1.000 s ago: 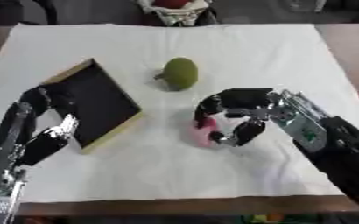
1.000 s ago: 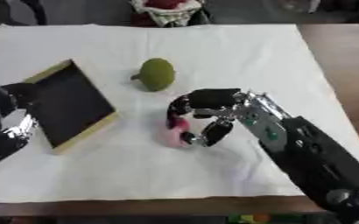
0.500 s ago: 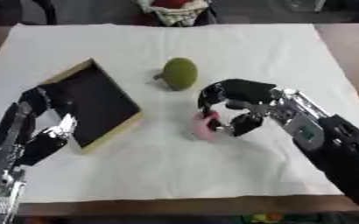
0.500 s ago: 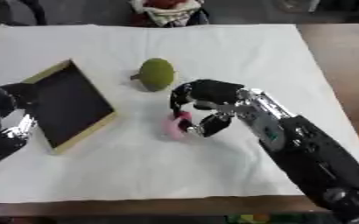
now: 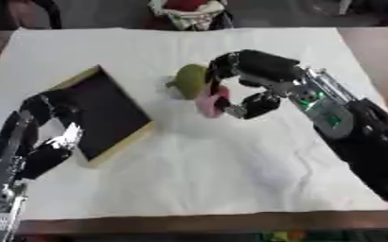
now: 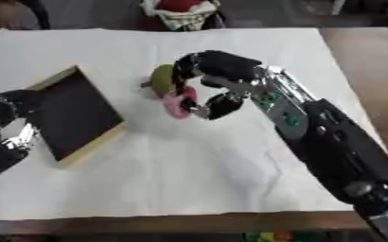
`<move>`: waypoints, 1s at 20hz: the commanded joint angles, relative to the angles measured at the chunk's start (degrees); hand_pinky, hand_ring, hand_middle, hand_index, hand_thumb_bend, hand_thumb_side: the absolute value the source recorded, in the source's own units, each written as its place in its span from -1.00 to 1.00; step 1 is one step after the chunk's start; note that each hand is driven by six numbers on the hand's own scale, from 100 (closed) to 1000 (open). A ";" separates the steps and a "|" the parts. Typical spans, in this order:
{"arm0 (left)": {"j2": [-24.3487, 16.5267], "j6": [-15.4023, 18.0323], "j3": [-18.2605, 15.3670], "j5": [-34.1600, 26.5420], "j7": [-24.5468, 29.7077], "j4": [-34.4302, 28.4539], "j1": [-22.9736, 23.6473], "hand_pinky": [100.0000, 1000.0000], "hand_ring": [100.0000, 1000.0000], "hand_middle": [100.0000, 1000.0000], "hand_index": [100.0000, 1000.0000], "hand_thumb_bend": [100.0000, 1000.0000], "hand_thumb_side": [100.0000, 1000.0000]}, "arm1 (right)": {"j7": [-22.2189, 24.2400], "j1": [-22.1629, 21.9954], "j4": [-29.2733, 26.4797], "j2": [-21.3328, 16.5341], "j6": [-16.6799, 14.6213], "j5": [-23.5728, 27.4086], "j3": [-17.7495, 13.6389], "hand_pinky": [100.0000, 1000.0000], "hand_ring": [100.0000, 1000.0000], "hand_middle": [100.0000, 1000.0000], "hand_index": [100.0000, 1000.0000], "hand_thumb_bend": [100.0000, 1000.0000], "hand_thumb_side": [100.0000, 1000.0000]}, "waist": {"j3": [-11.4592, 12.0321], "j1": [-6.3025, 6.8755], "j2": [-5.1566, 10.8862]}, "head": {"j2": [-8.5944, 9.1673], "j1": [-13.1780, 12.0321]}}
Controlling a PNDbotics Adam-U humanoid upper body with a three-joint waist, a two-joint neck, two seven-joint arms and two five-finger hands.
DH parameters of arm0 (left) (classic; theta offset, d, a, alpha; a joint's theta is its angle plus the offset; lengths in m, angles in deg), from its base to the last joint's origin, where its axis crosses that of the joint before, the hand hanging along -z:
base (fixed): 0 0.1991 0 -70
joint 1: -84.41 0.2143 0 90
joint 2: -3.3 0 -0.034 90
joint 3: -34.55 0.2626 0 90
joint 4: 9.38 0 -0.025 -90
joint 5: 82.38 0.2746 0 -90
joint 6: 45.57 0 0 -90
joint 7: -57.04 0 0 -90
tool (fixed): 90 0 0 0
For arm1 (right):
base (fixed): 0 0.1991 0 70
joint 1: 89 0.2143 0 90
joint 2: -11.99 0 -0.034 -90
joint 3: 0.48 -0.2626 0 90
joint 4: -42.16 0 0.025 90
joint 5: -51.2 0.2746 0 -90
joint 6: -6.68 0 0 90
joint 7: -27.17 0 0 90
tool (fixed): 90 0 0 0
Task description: Pick up objects on the table and place them in the box.
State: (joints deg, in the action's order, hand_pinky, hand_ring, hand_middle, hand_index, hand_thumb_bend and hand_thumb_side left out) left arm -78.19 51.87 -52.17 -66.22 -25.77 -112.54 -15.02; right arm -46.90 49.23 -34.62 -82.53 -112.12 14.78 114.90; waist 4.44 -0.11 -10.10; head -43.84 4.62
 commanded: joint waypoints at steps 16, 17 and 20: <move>0.02 0.03 0.44 -4.02 -6.87 -4.18 -3.87 0.37 0.13 0.11 0.49 -0.84 -0.28 | -3.34 12.42 17.94 14.07 -3.51 -15.73 -5.73 0.46 0.42 0.27 -0.44 -0.92 -1.00 | 9.01 -0.25 -0.65 | -0.28 7.61; 0.05 0.02 0.47 -4.28 -7.29 -4.50 -4.08 0.34 0.13 0.11 0.49 -0.87 -0.27 | -3.62 12.43 18.64 15.00 -3.80 -16.95 -5.90 0.46 0.42 0.27 -0.44 -0.92 -1.00 | 9.39 -0.23 -0.71 | -0.28 7.83; 0.17 -0.03 0.63 -5.11 -7.92 -5.02 -4.49 0.34 0.13 0.11 0.49 -0.90 -0.25 | -4.38 12.28 20.48 17.70 -4.74 -20.81 -6.09 0.47 0.43 0.27 -0.44 -0.92 -1.00 | 10.15 -0.21 -0.85 | -0.28 8.40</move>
State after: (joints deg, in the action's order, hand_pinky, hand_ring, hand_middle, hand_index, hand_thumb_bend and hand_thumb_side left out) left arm -77.65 51.81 -51.34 -70.72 -33.14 -116.09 -18.73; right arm -50.75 60.14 -14.28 -65.65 -116.52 -4.38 109.51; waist 14.59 -0.52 -11.70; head -43.84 12.66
